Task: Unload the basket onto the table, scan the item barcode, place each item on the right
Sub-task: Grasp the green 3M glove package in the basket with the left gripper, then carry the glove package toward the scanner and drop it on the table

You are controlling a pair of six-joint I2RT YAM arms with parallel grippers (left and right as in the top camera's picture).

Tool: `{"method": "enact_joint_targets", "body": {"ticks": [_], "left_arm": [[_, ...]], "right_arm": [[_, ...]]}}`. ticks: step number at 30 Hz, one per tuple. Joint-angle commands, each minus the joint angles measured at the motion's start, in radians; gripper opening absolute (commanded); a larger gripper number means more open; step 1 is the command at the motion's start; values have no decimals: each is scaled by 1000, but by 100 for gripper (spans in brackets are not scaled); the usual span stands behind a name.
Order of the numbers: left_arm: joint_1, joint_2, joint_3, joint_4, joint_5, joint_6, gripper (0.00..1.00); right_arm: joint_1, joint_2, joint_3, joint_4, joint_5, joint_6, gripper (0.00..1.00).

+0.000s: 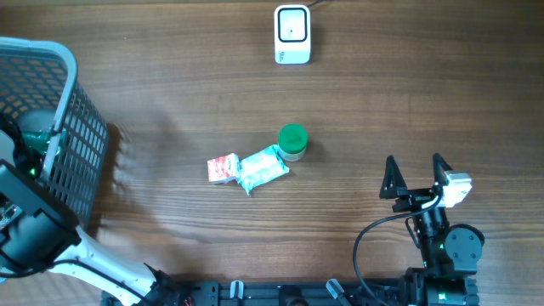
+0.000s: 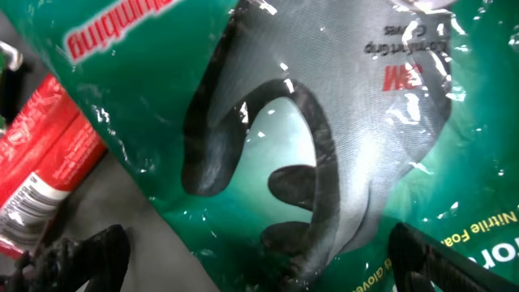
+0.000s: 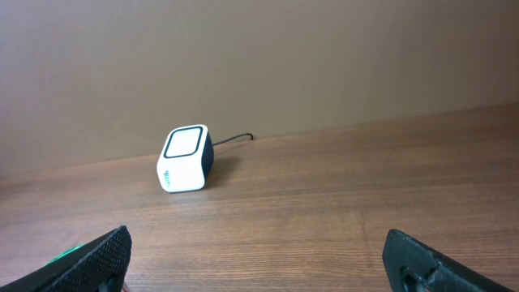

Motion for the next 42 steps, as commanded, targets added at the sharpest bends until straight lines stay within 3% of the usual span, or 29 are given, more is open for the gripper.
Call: {"method": "enact_joint_targets", "body": {"ticks": [1, 2, 4, 6, 9, 16, 18, 21, 22, 26, 29, 30, 32, 33, 34, 35, 37, 39, 42], "left_arm": [[2, 48, -122, 30, 2, -13, 34], [2, 48, -122, 32, -7, -3, 20], [2, 48, -122, 31, -32, -1, 4], [2, 45, -121, 31, -43, 3, 4], [2, 19, -66, 23, -43, 106, 4], [2, -162, 422, -254, -21, 341, 4], [-2, -264, 593, -342, 104, 481, 4], [-54, -392, 640, -379, 305, 606, 4], [-100, -439, 640, -380, 338, 640, 4], [-508, -538, 640, -393, 313, 737, 4], [-892, -476, 639, -390, 127, 730, 4], [-1022, -430, 639, -407, 35, 686, 4], [-1141, -367, 639, -485, -101, 508, 4], [-1185, -328, 639, -559, -141, 353, 4], [-1213, -283, 637, -646, -124, 148, 4], [-1224, -259, 626, -647, -94, 95, 4], [-1237, -200, 550, -647, -2, -233, 4], [-1236, -157, 464, -612, 42, -447, 4], [-1233, -116, 354, -450, 73, -447, 6]], "right_arm": [[0, -6, -1, 6, 3, -11, 100], [0, -6, -1, 6, 3, -11, 100], [0, -6, -1, 5, 3, -11, 100], [0, -6, -1, 5, 3, -11, 100], [0, -6, -1, 6, 3, -12, 100], [0, -6, -1, 5, 3, -11, 100], [0, -6, -1, 5, 3, -12, 100], [0, -6, -1, 5, 3, -11, 99], [0, -6, -1, 6, 3, -11, 100], [0, -6, -1, 6, 3, -11, 100], [0, -6, -1, 6, 3, -11, 100], [0, -6, -1, 5, 3, -12, 100], [0, -6, -1, 5, 3, -11, 100], [0, -6, -1, 5, 3, -12, 100], [0, -6, -1, 6, 3, -12, 100], [0, -6, -1, 6, 3, -12, 100], [0, -6, -1, 6, 3, -11, 100], [0, -6, -1, 6, 3, -11, 100], [0, -6, -1, 6, 3, -12, 100]]}}
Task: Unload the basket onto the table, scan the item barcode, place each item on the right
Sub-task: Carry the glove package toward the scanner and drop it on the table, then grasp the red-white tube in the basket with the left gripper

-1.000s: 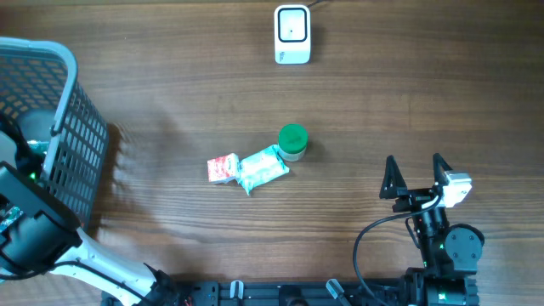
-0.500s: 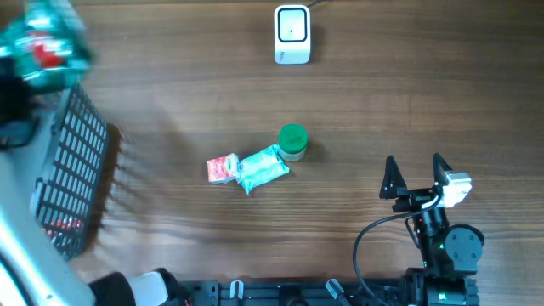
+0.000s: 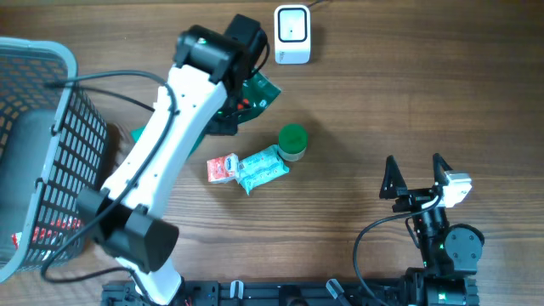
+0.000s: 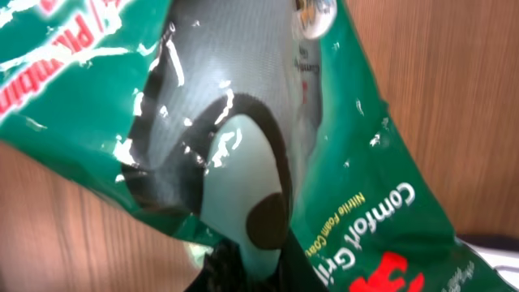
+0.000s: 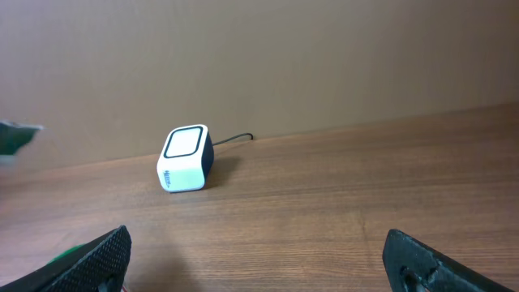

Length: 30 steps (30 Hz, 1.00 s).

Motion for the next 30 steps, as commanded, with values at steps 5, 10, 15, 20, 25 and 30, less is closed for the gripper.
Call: {"method": "enact_joint_targets", "body": {"ticks": [5, 10, 15, 20, 25, 30], "left_arm": [[38, 62, -287, 191, 47, -168, 7], [67, 62, -377, 193, 106, -146, 100], [103, -3, -313, 203, 145, 53, 99], [212, -218, -40, 109, -61, 269, 100], [418, -442, 99, 150, -341, 339, 100], [796, -476, 99, 162, -350, 449, 100]], "right_arm": [[0, -6, -1, 6, 3, -11, 100], [0, -6, -1, 5, 3, -12, 100], [0, -6, -1, 5, 3, -12, 100], [0, -6, -1, 6, 3, -12, 100], [0, -6, -1, 6, 3, -11, 100], [0, -6, -1, 6, 3, -11, 100]]}}
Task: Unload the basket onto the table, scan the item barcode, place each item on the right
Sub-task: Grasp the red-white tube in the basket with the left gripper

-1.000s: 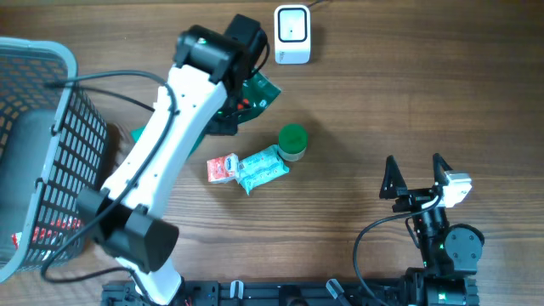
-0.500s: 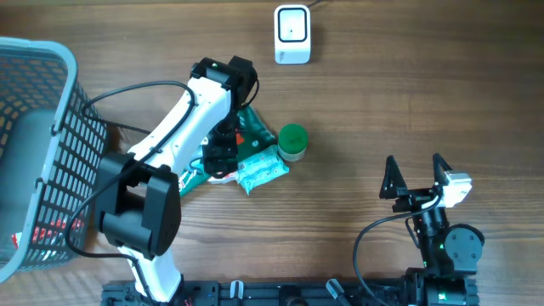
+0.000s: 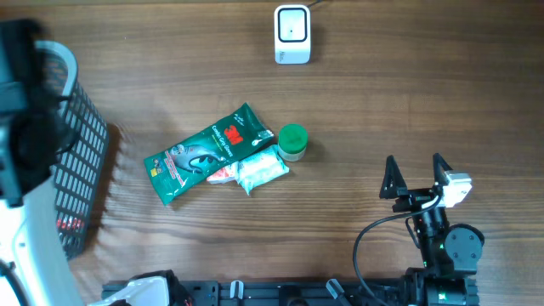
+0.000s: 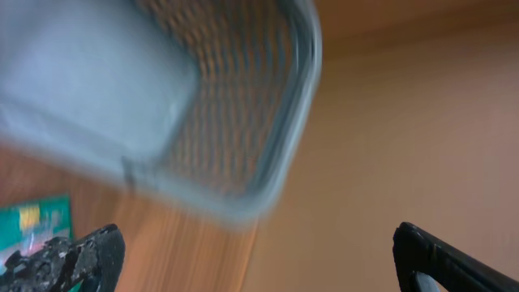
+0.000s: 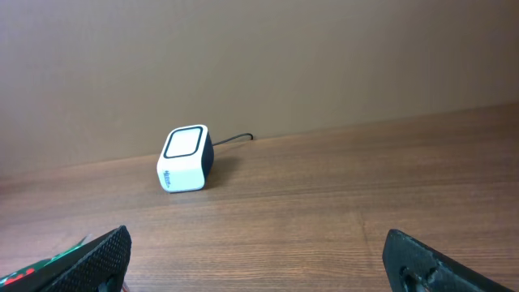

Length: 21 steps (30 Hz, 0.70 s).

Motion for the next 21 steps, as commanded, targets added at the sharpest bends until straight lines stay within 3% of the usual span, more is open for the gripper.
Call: {"method": "enact_joint_targets", "body": {"ticks": [1, 6, 9, 13, 14, 21], "left_arm": [[246, 30, 10, -21, 16, 192, 100], [571, 126, 4, -129, 145, 256, 100], [709, 200, 4, -132, 250, 420, 100], [749, 299, 4, -132, 252, 639, 96], [749, 323, 4, -135, 251, 664, 100], [749, 370, -85, -123, 159, 671, 100]], "right_arm": [[0, -6, -1, 6, 3, -11, 100], [0, -6, -1, 5, 3, -12, 100], [0, -6, -1, 6, 3, -12, 99], [0, -6, -1, 5, 3, -11, 100], [0, -6, -1, 6, 3, -11, 100], [0, -6, -1, 6, 3, -11, 100]]}}
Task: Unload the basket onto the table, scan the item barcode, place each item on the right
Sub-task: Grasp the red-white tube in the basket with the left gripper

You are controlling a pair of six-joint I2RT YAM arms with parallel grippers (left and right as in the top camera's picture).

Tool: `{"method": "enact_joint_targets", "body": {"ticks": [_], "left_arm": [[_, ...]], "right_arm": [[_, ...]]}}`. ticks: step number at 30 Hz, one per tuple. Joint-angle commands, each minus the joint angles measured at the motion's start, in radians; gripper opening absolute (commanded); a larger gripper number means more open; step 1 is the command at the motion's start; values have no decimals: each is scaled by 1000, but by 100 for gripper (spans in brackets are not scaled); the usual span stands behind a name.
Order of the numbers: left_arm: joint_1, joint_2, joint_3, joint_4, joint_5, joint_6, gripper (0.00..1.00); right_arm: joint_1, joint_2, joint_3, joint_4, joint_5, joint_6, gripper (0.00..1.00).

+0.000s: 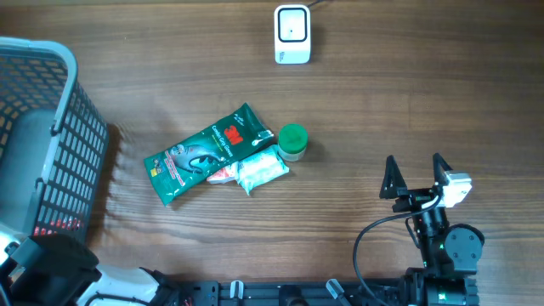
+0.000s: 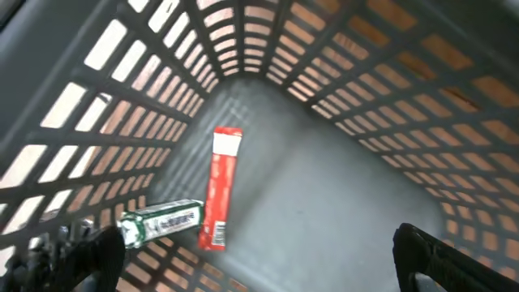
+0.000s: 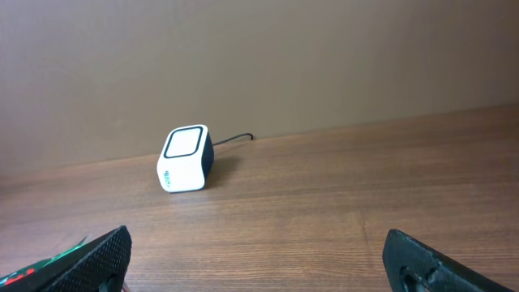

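The white scanner (image 1: 292, 34) stands at the table's far edge, also seen in the right wrist view as the scanner (image 3: 184, 158). A green glove packet (image 1: 208, 153) lies flat mid-table, touching a teal packet (image 1: 262, 168) and a green-capped jar (image 1: 293, 141). My left gripper (image 2: 259, 261) is open and looks down into the grey basket (image 2: 365, 81), above a red stick packet (image 2: 220, 186) and a green gum pack (image 2: 162, 221). My right gripper (image 1: 416, 177) stands open at the front right, holding nothing.
The grey mesh basket (image 1: 38, 47) fills the left side of the table. A small red packet (image 1: 223, 174) peeks out from under the glove packet. The scanner's cable runs off the far edge. Bare wood lies between the items and my right gripper (image 3: 263, 264).
The left wrist camera, which showed the basket's outer rim in a blur, now looks straight down into the basket. The left arm sits at the overhead view's bottom left. Items on the table are unmoved.
First my left gripper was open in the basket over the green glove packet. Then it held that packet up close to the scanner. Later the packet lay on the table beside the teal packet and my gripper was open by the basket, where it now hangs inside.
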Motion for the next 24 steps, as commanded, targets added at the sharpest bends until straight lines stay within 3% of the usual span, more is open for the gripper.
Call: {"method": "enact_joint_targets", "body": {"ticks": [1, 11, 12, 13, 15, 24], "left_arm": [[7, 10, -119, 29, -40, 30, 100], [6, 11, -547, 333, -47, 74, 100], [6, 11, -591, 371, -47, 74, 86], [6, 11, -625, 399, -47, 74, 79], [6, 11, -698, 473, -43, 67, 100], [6, 11, -933, 750, 44, 132, 100]], "right_arm": [[0, -6, -1, 5, 3, -11, 100], [0, -6, -1, 6, 3, -11, 100], [0, -6, -1, 6, 3, -12, 100], [0, -6, -1, 6, 3, -11, 100], [0, -6, -1, 6, 3, -12, 99], [0, -6, -1, 5, 3, -11, 100]]}}
